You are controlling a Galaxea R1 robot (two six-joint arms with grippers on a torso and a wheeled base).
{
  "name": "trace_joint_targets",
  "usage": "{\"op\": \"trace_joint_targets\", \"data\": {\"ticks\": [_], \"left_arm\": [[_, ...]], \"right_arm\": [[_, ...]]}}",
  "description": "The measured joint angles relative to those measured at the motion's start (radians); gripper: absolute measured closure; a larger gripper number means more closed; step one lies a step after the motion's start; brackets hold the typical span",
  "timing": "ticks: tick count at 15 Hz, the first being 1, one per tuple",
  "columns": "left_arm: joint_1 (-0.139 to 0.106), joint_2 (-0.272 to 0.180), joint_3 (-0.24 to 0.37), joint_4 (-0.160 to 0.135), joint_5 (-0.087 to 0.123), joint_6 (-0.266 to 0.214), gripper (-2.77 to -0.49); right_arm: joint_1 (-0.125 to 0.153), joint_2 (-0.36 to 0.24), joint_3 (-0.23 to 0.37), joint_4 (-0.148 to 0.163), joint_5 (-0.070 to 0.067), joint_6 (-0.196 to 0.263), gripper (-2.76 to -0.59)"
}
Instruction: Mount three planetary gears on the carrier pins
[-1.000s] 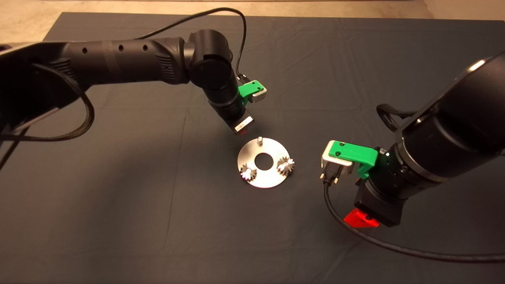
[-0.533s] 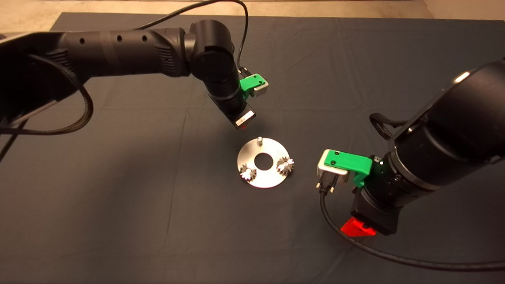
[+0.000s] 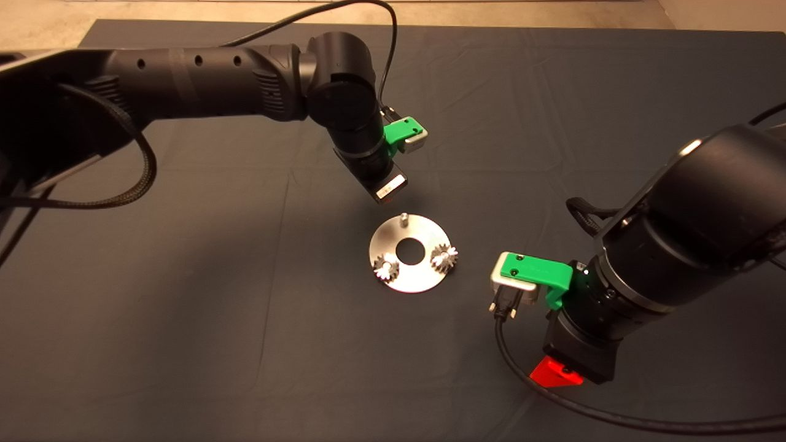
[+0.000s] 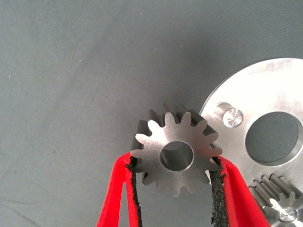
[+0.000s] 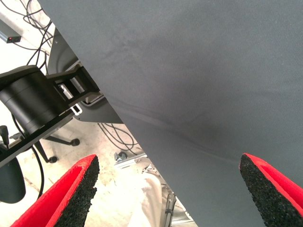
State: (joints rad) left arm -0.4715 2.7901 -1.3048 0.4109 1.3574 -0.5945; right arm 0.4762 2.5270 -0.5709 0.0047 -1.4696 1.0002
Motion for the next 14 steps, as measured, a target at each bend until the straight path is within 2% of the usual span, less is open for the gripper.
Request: {"op": "trace_joint_targets", "data": {"ticks": [4,5,8,10,14], "left_arm": [[-0.001,0.006,0.000,-0.001,0.001,-0.004,-0.60],[-0.001,0.009,0.001,-0.011,0.001,-0.005,-0.60],[-0.001,0.011,0.032,-0.039,0.000,-0.041,-0.60],[-0.001,0.011,0.052,-0.042,0.000,-0.078,-0.60],[-0.001,0.018,0.063,-0.043,-0.008,-0.094,-0.60]], "right_arm": [[0.000,0.000,0.000,0.000,0.001,0.000,-2.20],[0.000,0.000,0.000,0.000,0.000,0.000,-2.20],[0.000,0.000,-0.001,0.000,-0.001,0.000,-2.20],[0.000,0.003,-0.001,0.000,0.000,0.000,-2.20],[0.000,0.006,-0.001,0.000,0.000,0.000,-2.20]]}}
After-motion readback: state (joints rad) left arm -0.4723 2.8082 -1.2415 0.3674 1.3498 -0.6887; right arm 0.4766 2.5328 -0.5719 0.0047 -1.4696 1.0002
